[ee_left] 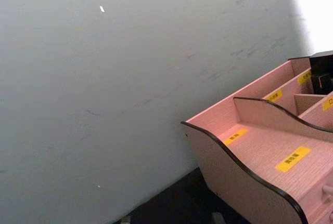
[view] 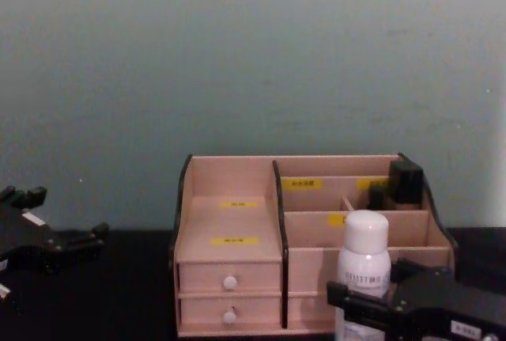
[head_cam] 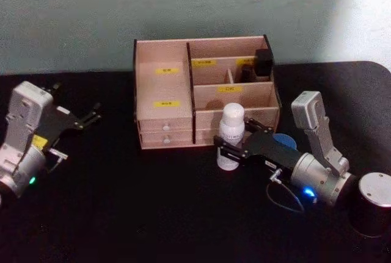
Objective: Pick up the facial cleanser and watermelon frost from the table and place them into the tiered storage box.
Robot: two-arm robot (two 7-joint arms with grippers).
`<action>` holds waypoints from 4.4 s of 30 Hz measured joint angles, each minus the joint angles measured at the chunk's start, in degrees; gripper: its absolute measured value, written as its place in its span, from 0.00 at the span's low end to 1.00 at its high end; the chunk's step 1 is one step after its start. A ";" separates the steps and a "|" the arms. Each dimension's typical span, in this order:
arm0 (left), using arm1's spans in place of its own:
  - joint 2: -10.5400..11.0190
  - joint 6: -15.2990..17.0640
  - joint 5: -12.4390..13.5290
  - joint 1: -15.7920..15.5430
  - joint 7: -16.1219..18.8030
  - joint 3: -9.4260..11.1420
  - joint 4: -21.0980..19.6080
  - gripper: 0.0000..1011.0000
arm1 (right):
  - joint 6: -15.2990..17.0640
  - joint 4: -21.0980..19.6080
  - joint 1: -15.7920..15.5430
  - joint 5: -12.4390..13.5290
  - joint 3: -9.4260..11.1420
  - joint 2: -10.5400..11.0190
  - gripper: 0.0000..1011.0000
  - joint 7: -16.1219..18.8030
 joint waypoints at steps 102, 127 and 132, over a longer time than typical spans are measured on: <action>0.00 0.00 0.00 0.00 0.00 0.00 0.00 0.99 | -0.96 7.74 16.72 1.35 2.34 -5.86 0.59 -1.42; 0.00 0.00 0.00 0.00 0.00 0.00 0.00 0.99 | -2.05 16.40 21.67 -0.51 1.15 -8.64 0.59 -0.64; 0.00 0.00 0.00 0.00 0.00 0.00 0.00 0.99 | -2.09 17.99 22.43 -0.76 1.10 -9.22 0.59 -0.40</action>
